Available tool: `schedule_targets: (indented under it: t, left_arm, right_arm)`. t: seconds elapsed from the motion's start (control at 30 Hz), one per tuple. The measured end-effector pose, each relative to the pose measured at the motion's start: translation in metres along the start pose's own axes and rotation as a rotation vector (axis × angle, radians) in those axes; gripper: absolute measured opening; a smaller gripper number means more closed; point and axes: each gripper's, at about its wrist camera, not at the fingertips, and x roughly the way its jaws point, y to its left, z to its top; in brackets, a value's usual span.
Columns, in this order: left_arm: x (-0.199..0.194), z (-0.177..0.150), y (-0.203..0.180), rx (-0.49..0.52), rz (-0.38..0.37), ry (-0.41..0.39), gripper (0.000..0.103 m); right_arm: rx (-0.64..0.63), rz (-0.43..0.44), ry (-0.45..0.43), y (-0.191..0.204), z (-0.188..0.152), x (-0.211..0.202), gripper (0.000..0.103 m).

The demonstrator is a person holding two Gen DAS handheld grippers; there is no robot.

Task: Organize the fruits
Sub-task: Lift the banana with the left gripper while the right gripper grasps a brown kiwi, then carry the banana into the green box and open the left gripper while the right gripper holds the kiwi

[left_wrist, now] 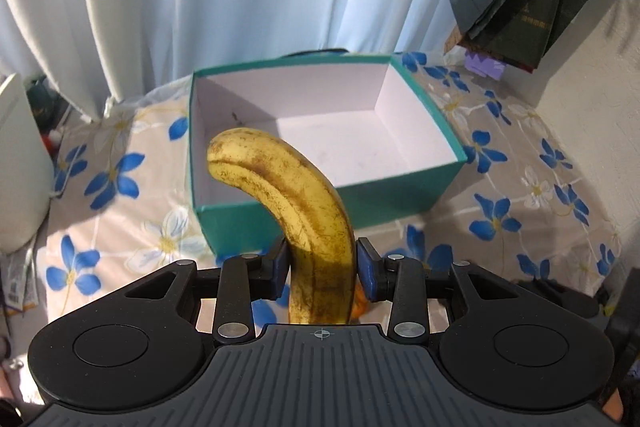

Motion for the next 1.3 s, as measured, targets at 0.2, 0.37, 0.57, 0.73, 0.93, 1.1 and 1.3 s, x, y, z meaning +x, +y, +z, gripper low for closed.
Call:
schedule_targets:
  t: [0.2, 0.37, 0.57, 0.73, 0.93, 1.1, 1.3]
  left_arm:
    - [0.015, 0.036, -0.011, 0.006, 0.117, -0.117, 0.04]
    - [0.029, 0.055, -0.009, -0.028, 0.156, -0.167, 0.04]
    - [0.058, 0.069, -0.012, -0.027, 0.19, -0.175, 0.04]
    - [0.086, 0.074, -0.011, -0.01, 0.215, -0.16, 0.04]
    - [0.12, 0.078, -0.002, -0.013, 0.219, -0.108, 0.04]
    - [0.144, 0.075, 0.004, -0.004, 0.218, -0.057, 0.04]
    - [0.165, 0.072, 0.007, -0.006, 0.195, 0.006, 0.04]
  right_arm:
    - [0.012, -0.006, -0.041, 0.006, 0.003, -0.013, 0.045]
    - [0.022, -0.028, -0.065, 0.009, 0.002, -0.025, 0.045]
    - [0.038, -0.06, -0.078, 0.007, -0.001, -0.036, 0.045]
    - [0.058, -0.086, -0.102, 0.004, -0.001, -0.043, 0.045]
    - [0.08, -0.103, -0.118, 0.003, 0.001, -0.046, 0.045]
    - [0.087, -0.111, -0.125, 0.003, 0.004, -0.046, 0.045]
    - [0.091, -0.121, -0.139, 0.002, 0.011, -0.046, 0.045]
